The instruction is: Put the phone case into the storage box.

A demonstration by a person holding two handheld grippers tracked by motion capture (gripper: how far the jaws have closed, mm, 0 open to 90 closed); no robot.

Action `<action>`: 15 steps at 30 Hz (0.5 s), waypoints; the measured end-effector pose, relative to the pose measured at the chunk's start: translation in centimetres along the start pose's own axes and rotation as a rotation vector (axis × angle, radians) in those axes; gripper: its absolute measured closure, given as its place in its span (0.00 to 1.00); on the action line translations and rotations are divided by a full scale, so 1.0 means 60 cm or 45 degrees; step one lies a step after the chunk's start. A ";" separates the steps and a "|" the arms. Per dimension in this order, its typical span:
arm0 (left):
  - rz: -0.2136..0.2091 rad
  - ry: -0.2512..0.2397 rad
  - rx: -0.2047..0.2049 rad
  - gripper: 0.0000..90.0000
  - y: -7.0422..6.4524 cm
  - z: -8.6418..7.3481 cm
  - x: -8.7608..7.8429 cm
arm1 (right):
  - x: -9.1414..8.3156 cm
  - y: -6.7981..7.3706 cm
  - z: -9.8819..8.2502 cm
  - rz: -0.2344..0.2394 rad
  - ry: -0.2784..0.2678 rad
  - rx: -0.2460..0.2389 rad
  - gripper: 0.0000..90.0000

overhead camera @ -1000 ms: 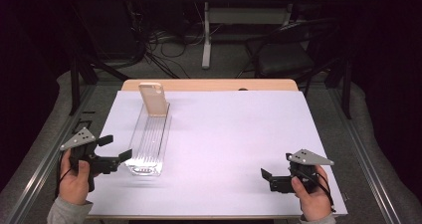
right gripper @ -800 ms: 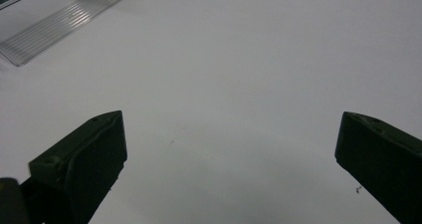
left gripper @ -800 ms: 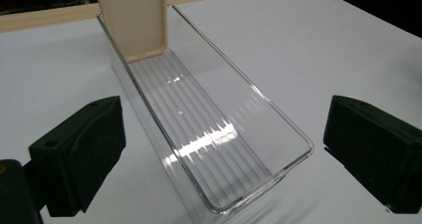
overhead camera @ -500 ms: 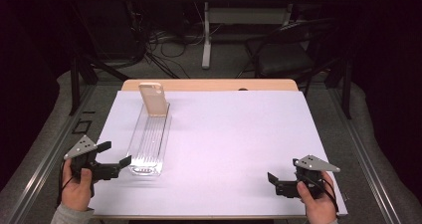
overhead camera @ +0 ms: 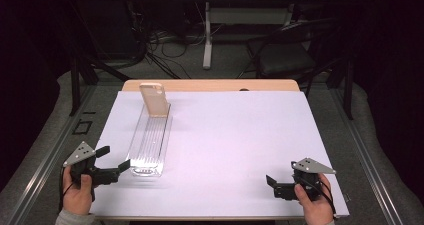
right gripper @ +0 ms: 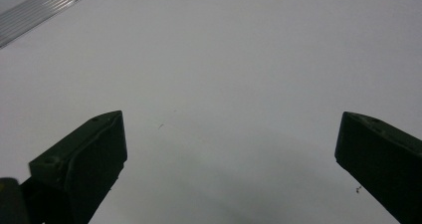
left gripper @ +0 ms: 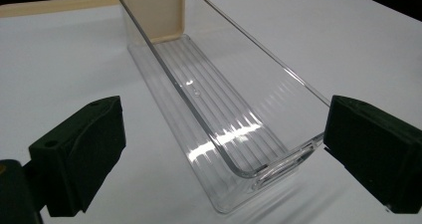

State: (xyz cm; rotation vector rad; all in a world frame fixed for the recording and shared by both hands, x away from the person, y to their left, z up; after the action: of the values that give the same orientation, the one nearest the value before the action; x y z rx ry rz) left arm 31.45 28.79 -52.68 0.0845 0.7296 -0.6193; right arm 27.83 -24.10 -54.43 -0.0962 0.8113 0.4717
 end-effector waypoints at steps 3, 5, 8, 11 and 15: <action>0.009 -0.010 -0.002 0.04 0.000 -0.005 -0.001 | 0.004 0.000 -0.002 -0.001 -0.002 -0.002 0.00; 0.011 -0.014 0.004 0.04 -0.002 -0.009 -0.001 | 0.005 0.002 -0.003 0.001 0.000 0.002 0.00; 0.013 -0.009 0.017 0.04 -0.004 -0.015 0.002 | 0.008 0.003 -0.005 0.002 0.003 -0.002 0.00; 0.016 -0.006 0.026 0.04 -0.005 -0.020 0.004 | 0.012 0.005 -0.007 0.003 0.003 -0.004 0.00; 0.017 -0.008 0.033 0.04 -0.004 -0.025 0.005 | 0.019 0.009 -0.010 0.003 0.009 -0.010 0.00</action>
State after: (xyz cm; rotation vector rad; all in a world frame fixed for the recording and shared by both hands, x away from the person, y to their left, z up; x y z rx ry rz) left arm 30.59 28.86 -53.95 0.1113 0.7148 -0.6159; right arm 27.86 -23.39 -55.61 -0.1046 0.8162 0.4768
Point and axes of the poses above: each handheld gripper's, and its own axes: x roughly forward along the jaws, z roughly out of its top, y roughly to its left, the point moved 5 cm from there along x, roughly forward along the jaws, and after that the axes turned 12 degrees about y, right-handed, at the moved point
